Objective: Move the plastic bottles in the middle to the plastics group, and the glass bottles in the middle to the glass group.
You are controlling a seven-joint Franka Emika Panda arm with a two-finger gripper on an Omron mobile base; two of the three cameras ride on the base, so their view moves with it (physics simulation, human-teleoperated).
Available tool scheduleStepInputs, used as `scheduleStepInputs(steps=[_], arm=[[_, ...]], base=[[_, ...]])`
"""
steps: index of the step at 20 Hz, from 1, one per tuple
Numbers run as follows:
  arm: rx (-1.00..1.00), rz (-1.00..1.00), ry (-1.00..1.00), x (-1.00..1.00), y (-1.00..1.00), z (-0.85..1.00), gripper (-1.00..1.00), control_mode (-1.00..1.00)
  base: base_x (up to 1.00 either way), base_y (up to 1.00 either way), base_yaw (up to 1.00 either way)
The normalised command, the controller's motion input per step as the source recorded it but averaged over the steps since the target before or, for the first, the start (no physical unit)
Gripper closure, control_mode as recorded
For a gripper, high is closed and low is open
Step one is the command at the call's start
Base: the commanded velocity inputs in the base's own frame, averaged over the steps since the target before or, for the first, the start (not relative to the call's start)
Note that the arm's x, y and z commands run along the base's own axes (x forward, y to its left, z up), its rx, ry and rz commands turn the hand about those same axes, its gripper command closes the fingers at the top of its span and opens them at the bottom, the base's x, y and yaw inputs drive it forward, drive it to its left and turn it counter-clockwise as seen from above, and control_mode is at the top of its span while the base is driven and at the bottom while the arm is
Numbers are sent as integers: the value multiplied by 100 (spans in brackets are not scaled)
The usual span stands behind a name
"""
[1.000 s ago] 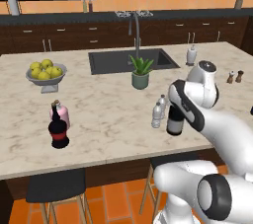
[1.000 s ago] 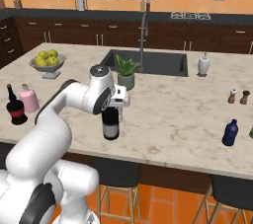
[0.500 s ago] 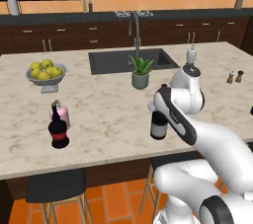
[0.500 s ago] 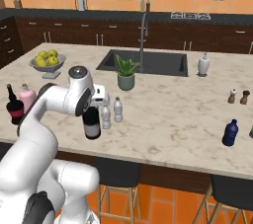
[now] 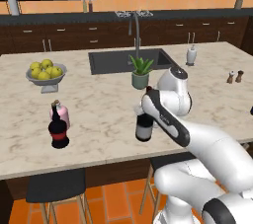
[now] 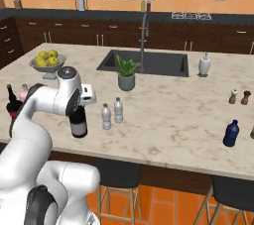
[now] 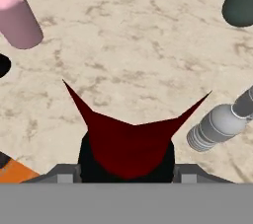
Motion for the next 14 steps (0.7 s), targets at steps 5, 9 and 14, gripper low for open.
scheduleStepInputs(steps=[5, 9, 14], arm=[[15, 25, 0, 53, 44, 5, 100, -100], [6, 25, 0, 50, 58, 3, 100, -100], [0, 10, 1, 36, 63, 2, 100, -100]], base=[[0, 0, 0], [0, 0, 0], [0, 0, 0]])
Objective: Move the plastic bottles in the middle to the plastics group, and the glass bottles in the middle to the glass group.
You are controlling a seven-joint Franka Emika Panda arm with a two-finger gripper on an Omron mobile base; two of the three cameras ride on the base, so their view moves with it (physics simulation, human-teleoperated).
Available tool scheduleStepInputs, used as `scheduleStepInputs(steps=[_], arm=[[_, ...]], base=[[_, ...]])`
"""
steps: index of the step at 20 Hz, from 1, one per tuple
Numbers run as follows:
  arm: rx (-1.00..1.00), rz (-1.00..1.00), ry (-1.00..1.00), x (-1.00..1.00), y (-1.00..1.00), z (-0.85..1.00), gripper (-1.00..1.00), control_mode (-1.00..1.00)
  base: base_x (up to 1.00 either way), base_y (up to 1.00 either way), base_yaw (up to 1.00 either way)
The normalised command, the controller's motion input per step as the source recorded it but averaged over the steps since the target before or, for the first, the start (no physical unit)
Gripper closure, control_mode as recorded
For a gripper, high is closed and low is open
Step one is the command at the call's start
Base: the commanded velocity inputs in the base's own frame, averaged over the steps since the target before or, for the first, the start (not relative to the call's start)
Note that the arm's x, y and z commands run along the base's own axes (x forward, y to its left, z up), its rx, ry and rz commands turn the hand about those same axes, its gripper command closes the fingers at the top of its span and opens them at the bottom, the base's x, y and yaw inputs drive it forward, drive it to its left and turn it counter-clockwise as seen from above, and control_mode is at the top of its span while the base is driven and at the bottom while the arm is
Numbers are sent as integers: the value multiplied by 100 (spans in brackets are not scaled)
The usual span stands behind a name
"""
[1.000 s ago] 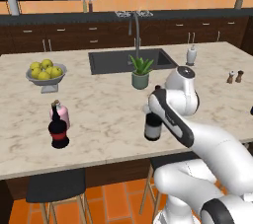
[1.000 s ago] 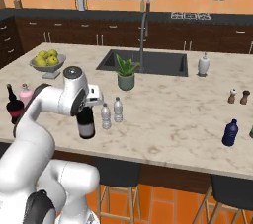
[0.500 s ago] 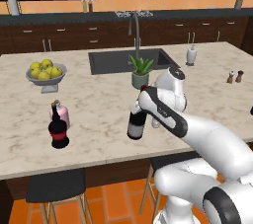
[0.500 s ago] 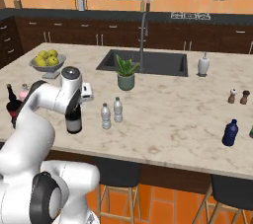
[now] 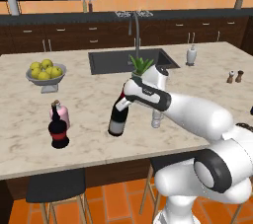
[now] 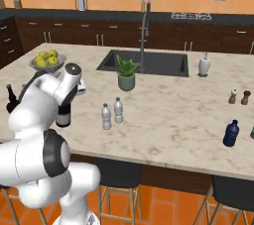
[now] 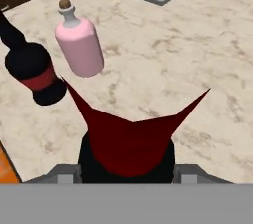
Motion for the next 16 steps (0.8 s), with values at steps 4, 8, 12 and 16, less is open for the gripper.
scheduleStepInputs(steps=[4, 8, 12, 16], arm=[[0, 6, 0, 23, 65, 0, 100, -100], [0, 7, 0, 1, 51, 0, 100, -100], [0, 5, 0, 1, 58, 0, 100, -100], [0, 4, 0, 13, 59, 0, 100, -100]], base=[[0, 0, 0], [0, 0, 0], [0, 0, 0], [0, 0, 0]])
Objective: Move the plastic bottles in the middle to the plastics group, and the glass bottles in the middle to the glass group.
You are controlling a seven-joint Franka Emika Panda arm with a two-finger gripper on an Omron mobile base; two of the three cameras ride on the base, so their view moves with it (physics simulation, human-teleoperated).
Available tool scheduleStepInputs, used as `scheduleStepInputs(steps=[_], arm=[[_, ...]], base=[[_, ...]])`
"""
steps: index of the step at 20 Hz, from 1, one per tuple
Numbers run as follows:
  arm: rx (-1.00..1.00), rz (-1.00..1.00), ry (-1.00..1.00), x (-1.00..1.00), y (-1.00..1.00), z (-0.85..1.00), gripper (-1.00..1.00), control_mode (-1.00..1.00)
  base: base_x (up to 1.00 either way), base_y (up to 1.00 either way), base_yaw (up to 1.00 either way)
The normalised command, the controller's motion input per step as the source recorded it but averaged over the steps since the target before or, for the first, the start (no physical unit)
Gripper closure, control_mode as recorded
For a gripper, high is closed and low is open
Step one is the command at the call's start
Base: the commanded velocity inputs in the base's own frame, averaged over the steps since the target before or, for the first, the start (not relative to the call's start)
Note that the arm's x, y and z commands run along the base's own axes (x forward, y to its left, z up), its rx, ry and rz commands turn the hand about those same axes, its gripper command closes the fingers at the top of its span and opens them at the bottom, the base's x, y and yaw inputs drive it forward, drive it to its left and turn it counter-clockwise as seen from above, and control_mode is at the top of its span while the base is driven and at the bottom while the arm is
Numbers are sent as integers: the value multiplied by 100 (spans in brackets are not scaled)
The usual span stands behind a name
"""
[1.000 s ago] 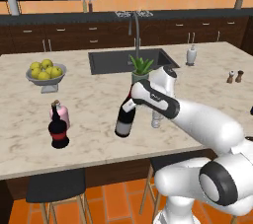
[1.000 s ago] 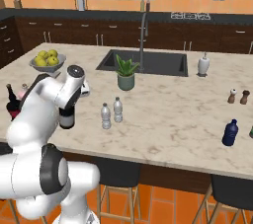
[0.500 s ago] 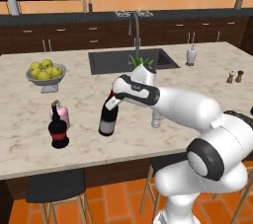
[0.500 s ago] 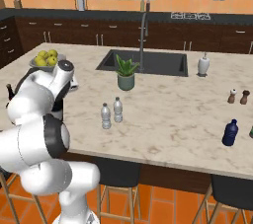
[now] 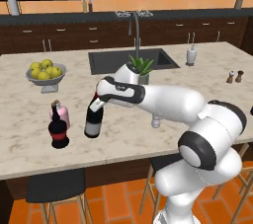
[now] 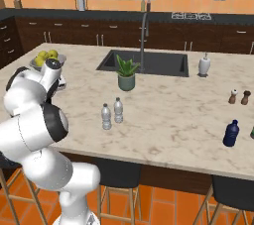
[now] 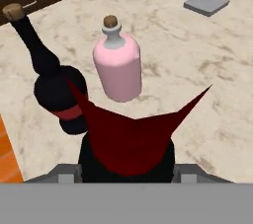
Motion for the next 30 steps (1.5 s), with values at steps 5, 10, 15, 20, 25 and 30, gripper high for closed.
scheduleStepInputs(steps=[5, 10, 15, 20, 25, 30], arm=[[0, 2, 0, 16, 40, 0, 100, -100], [0, 0, 0, 7, 20, 0, 100, -100], [0, 2, 1, 0, 2, -8, 100, -100], [0, 0, 0, 0, 1, -27, 100, -100], [0, 0, 0, 0, 5, -67, 100, -100], [0, 0, 0, 5, 8, -19, 100, -100]], base=[[0, 0, 0], [0, 0, 0], [0, 0, 0], [0, 0, 0], [0, 0, 0], [0, 0, 0]])
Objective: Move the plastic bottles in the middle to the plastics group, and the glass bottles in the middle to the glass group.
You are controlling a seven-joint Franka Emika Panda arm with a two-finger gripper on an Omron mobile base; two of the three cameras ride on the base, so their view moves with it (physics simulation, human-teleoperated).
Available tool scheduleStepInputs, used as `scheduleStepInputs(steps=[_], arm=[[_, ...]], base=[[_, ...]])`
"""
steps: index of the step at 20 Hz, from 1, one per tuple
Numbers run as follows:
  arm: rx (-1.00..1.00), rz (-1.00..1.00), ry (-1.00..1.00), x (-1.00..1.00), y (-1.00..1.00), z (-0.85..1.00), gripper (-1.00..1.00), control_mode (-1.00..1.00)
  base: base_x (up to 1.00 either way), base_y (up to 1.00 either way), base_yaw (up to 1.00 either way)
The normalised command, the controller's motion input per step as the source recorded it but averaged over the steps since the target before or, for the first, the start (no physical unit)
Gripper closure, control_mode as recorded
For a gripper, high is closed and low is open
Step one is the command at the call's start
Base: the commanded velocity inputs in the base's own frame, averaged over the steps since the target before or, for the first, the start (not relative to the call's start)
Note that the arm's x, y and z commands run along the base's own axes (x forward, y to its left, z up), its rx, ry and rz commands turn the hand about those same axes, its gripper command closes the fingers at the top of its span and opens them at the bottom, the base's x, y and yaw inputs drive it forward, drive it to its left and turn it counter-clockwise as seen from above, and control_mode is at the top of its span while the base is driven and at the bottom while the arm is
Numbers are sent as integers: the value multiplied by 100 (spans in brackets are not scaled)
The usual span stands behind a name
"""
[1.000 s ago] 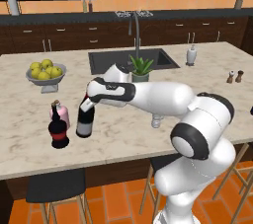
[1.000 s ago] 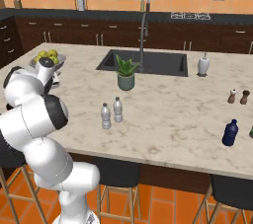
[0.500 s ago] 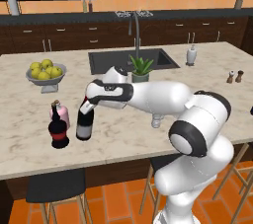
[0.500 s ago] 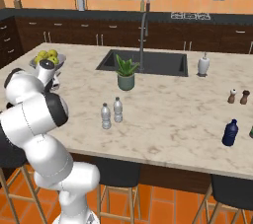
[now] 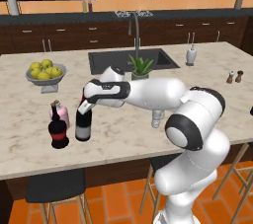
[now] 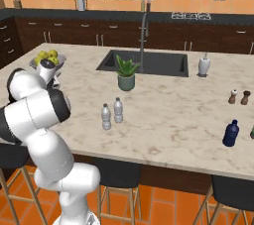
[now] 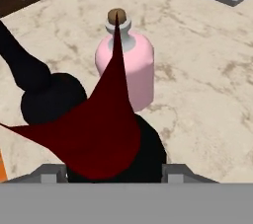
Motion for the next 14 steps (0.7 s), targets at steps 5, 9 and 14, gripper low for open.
scheduleStepInputs(steps=[5, 9, 14], arm=[[0, 0, 0, 12, 11, 1, 100, -100], [0, 0, 0, 0, 1, 0, 100, -100], [0, 0, 0, 0, 0, 0, -100, -100]], base=[[0, 0, 0], [0, 0, 0], [0, 0, 0]])
